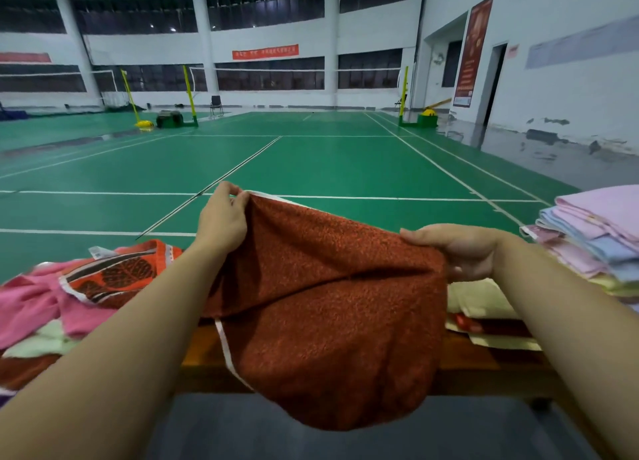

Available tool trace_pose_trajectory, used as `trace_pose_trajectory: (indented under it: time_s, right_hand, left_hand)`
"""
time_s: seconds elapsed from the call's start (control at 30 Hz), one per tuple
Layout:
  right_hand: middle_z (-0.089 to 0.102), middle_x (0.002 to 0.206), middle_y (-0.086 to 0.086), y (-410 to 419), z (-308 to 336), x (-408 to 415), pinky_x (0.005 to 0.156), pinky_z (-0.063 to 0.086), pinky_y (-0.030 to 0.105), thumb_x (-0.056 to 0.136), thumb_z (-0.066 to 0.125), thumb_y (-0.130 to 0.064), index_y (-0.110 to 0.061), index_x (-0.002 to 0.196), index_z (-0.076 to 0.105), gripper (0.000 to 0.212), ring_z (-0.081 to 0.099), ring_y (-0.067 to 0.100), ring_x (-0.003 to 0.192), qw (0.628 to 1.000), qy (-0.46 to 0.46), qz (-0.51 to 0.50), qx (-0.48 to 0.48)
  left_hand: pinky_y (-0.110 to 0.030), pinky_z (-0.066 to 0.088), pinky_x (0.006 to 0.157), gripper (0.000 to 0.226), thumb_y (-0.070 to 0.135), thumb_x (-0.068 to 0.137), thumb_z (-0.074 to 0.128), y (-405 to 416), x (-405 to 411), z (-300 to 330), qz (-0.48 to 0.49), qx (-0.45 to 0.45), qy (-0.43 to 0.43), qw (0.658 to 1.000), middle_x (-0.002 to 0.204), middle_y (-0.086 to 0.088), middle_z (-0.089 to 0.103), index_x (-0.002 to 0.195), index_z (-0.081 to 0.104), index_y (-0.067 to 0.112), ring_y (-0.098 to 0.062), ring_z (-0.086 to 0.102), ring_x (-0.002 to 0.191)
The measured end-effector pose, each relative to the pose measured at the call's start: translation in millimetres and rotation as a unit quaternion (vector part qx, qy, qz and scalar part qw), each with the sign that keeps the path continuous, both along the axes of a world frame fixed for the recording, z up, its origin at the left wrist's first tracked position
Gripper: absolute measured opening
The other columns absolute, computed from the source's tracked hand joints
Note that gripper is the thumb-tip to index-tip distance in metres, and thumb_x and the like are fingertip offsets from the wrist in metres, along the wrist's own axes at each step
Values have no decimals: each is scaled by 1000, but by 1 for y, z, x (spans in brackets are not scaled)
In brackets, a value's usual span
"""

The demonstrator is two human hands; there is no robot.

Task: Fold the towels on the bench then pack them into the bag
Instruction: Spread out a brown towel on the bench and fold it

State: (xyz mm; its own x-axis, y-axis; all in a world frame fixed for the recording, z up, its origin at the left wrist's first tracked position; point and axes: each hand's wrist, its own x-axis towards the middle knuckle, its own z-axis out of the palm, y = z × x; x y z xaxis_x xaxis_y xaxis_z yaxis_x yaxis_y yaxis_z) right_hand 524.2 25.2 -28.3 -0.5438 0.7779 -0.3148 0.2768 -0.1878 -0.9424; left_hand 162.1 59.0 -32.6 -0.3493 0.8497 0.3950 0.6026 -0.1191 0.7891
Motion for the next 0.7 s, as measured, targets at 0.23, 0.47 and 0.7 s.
trace_pose_trajectory:
  time_s: [0.23,0.47,0.7]
  right_hand:
    - [46,64,5,13,39,5,51,42,26,77,76,-63,-13,70,56,54,46,18,56,903,-250,-229,266]
    - [55,68,12,13,67,-12,52,30,35,88,44,-79,-5,73,54,76,53,31,64,740,-353,-373,434]
    - [52,75,16,0,81,-10,67,35,42,94,32,-77,-3,75,52,78,56,39,83,629,-281,-474,549]
  left_hand:
    - [-41,43,96,29,31,105,52,2,-24,10,61,38,-16,997,121,-20,61,118,61,7,-37,57,112]
    - [-31,28,105,35,30,108,43,-16,-11,30,83,82,-5,993,138,-23,42,128,54,3,-34,46,124]
    - [-30,29,106,31,28,108,42,-33,6,64,68,174,6,982,137,-18,38,123,53,3,-29,43,125]
